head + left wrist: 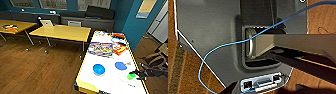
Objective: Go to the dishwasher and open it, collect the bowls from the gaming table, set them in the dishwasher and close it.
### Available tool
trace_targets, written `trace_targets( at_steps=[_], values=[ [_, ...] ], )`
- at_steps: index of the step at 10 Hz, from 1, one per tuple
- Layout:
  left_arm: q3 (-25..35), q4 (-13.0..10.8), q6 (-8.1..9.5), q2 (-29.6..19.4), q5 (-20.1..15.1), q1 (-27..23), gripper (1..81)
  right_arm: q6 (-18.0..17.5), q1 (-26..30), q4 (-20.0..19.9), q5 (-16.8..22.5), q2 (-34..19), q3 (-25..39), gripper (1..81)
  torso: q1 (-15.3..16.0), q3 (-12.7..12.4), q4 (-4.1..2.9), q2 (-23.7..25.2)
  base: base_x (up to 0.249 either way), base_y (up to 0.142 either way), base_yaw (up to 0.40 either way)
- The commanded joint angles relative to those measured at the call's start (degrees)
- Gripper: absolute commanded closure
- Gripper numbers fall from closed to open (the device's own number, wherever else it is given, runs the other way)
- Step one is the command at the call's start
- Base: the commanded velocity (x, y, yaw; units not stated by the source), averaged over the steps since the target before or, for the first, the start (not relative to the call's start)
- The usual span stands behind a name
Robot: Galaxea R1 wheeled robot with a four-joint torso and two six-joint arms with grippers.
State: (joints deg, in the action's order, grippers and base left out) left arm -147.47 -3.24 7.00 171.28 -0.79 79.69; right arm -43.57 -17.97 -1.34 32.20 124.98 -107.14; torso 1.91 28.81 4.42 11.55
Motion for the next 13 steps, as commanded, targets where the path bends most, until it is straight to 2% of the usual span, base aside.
trace_targets(
  at_steps=[1,5,13],
  values=[
    [1.6,-1.7,-0.76,0.2,-4.0,-0.8,1.0,0.0,7.5,-0.7,2.1,-2.4,-0.2,1.0,0.0,0.0,0.0,0.0,0.0,0.0,0.0],
    [4.2,-2.6,-0.85,-1.0,-4.0,-0.8,1.0,0.0,7.5,-0.7,2.1,-2.8,0.1,1.0,0.0,0.0,0.0,0.0,0.0,0.0,0.0],
    [4.6,-2.7,-0.85,-1.1,-4.0,-0.9,1.0,0.0,7.5,-0.7,2.1,-2.9,-0.2,1.0,0.0,0.0,0.0,0.0,0.0,0.0,-0.148]
  ],
)
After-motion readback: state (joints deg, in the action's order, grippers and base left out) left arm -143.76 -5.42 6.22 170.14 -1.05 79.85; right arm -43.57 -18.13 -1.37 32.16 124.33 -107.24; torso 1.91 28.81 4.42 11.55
